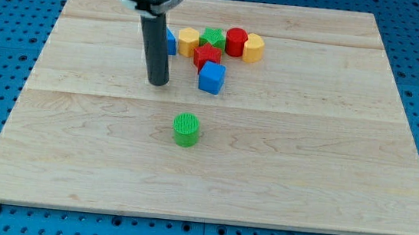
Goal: Move the green circle vertical below the triangle
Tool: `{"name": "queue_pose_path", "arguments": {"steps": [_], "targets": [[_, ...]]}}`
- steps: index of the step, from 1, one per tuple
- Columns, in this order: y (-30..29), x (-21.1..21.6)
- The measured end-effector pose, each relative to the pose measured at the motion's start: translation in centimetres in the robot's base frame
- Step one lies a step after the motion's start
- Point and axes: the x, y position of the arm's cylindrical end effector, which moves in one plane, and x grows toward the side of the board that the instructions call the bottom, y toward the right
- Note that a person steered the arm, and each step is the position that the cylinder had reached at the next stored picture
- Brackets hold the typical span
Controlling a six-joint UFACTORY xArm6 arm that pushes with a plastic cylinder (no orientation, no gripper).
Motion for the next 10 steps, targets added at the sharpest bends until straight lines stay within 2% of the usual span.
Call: {"name": "queue_pose_path", "arguments": {"steps": [1, 3, 4, 6, 10], "targets": [[0.4, 2.7], [11.1, 3.2], [13.2, 5.9], [8.7, 10.5], [6.1, 10.6]]}}
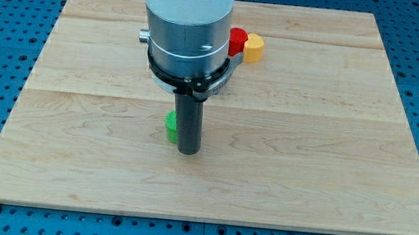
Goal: Move the green circle vertical below the triangle
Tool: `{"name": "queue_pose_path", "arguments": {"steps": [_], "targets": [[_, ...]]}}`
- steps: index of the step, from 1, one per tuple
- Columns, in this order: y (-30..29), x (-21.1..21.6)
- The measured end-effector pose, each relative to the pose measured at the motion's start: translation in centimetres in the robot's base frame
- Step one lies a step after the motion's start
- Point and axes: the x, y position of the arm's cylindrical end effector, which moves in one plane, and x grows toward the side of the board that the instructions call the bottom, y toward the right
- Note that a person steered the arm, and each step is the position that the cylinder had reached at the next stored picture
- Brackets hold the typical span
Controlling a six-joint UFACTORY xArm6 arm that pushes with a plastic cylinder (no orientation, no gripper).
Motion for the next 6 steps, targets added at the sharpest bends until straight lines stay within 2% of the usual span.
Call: {"name": "queue_pose_path", "arguments": {"steps": [2, 3, 4, 5, 6], "targets": [[0.0, -0.3], [-2.1, -0.6], [-5.8, -3.3], [-6.9, -5.8], [-10.7, -3.7]]}}
